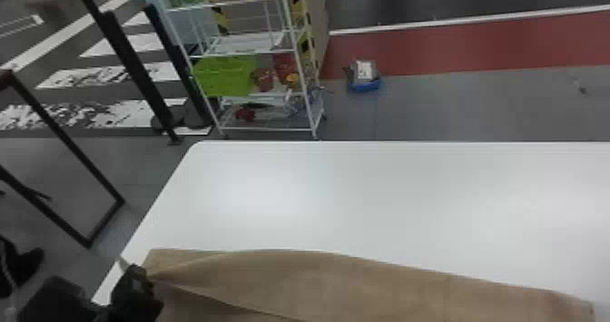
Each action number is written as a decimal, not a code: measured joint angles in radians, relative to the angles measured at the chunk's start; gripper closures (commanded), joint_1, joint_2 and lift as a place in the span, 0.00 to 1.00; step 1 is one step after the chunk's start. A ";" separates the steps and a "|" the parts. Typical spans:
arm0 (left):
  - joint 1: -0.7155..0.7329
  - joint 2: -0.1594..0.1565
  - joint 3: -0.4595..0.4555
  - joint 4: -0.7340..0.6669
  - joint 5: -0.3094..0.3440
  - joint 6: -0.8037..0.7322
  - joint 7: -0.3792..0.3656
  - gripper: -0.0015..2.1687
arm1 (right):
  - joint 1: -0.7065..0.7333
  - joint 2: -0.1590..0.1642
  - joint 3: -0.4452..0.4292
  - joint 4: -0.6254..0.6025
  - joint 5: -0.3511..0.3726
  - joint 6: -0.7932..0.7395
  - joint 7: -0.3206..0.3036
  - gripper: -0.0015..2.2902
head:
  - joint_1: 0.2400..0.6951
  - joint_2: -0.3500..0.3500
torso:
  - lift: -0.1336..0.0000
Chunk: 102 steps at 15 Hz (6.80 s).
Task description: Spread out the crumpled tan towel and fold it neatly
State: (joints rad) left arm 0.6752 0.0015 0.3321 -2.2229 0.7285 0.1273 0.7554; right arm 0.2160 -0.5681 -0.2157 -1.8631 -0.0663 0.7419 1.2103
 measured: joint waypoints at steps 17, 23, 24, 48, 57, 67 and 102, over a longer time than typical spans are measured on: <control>0.032 0.000 0.009 -0.056 -0.217 0.069 -0.215 0.05 | -0.070 0.046 -0.067 -0.078 -0.199 0.317 -0.054 0.06 | 1.00 0.91 | 0.08; 0.081 0.000 0.146 -0.128 -0.289 0.262 -0.426 0.06 | -0.125 0.063 -0.054 -0.296 -0.232 0.712 -0.092 0.06 | 1.00 1.00 | 0.08; 0.084 0.000 0.186 -0.145 -0.275 0.288 -0.443 0.06 | -0.129 0.063 -0.053 -0.330 -0.230 0.744 -0.086 0.06 | 1.00 1.00 | 0.08; -0.005 0.000 0.512 -0.112 -0.161 0.676 -0.685 0.07 | -0.323 -0.239 0.663 -0.386 0.226 0.536 0.152 0.23 | 1.00 1.00 | 0.08; -0.010 0.000 0.517 -0.112 -0.160 0.676 -0.685 0.07 | -0.314 -0.331 0.750 -0.491 0.345 0.534 0.152 0.23 | 1.00 1.00 | 0.08; -0.020 0.000 0.518 -0.100 -0.159 0.676 -0.685 0.07 | -0.291 -0.367 0.813 -0.489 0.440 0.526 0.152 0.23 | 1.00 1.00 | 0.08; -0.031 0.000 0.536 -0.084 -0.149 0.676 -0.696 0.07 | -0.320 -0.342 0.944 -0.455 0.587 0.512 0.152 0.52 | 1.00 1.00 | 0.08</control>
State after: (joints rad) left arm 0.6443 0.0015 0.8682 -2.3073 0.5791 0.8031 0.0599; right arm -0.1037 -0.9096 0.7279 -2.3178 0.5207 1.2542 1.3622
